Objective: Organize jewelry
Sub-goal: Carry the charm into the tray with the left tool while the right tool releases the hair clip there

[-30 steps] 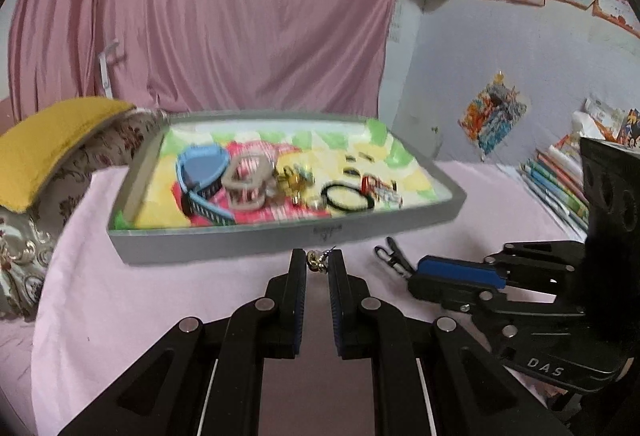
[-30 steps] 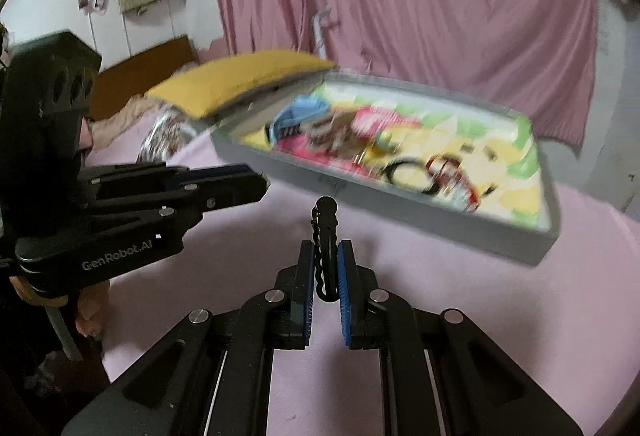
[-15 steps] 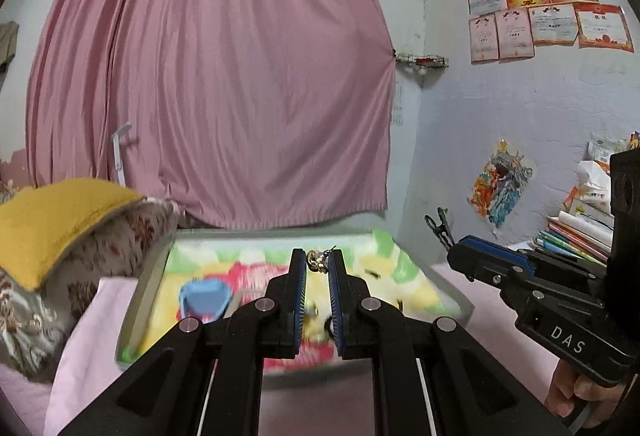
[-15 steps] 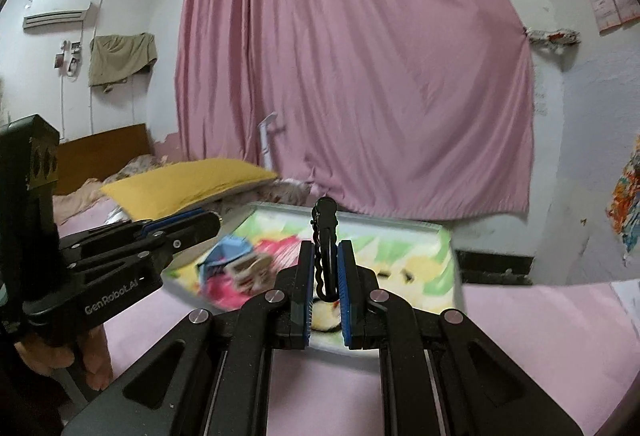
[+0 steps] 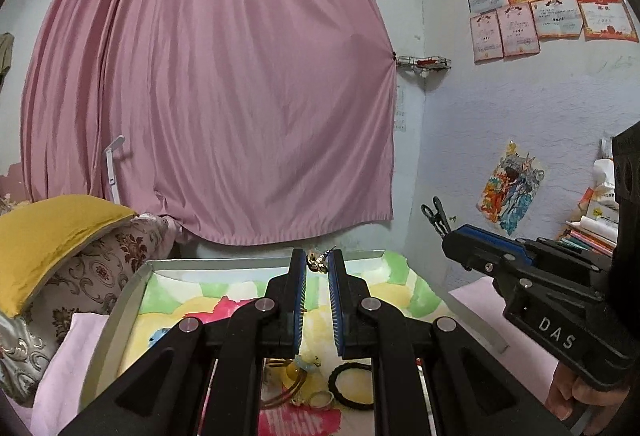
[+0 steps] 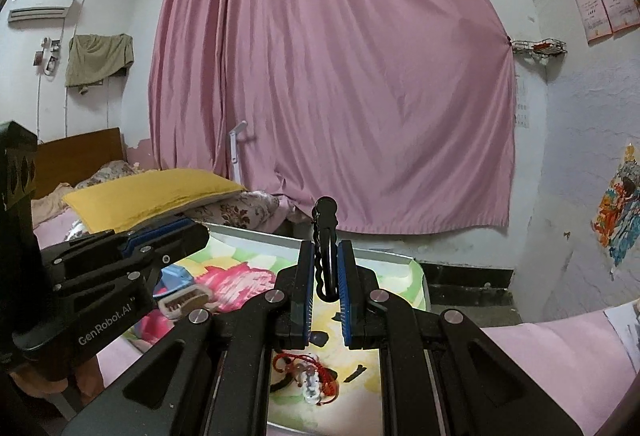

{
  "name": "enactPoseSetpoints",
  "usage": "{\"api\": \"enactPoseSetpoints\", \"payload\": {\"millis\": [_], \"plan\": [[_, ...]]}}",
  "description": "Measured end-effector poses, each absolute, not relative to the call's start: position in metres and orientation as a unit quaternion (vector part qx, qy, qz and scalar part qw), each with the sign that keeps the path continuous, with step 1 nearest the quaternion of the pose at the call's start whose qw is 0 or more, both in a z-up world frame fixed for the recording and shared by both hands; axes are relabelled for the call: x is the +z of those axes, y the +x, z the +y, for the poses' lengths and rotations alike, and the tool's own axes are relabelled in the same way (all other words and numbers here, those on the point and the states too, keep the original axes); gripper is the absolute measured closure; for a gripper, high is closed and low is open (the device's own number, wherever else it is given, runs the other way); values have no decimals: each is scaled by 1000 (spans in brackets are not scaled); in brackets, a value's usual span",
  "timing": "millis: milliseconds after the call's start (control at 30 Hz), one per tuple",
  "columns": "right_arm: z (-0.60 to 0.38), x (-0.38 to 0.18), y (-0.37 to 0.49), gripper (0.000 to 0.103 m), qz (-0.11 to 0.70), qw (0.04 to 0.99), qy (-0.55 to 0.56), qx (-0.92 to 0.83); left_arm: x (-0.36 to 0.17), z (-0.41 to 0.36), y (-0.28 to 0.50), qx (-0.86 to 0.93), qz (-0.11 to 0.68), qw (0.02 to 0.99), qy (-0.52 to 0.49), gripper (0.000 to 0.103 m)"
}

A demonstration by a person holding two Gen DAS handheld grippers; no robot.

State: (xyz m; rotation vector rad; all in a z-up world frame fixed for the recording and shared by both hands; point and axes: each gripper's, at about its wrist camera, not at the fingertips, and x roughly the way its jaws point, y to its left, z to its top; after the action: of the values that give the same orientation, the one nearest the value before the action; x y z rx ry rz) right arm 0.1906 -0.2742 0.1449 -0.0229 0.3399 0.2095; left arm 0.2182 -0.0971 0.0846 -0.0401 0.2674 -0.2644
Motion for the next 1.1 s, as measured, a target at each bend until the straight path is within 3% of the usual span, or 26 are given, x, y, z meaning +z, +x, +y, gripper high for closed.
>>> {"api": "enactPoseSetpoints", "payload": {"millis": [500,1100], "plan": [[-284,103,238,93,313,944,-1,104,59,-103,253,-152,242,958,-14,92],[-285,69,248,93,391,911,26,132,38,-103,275,-163,337,927,-24,92]]}}
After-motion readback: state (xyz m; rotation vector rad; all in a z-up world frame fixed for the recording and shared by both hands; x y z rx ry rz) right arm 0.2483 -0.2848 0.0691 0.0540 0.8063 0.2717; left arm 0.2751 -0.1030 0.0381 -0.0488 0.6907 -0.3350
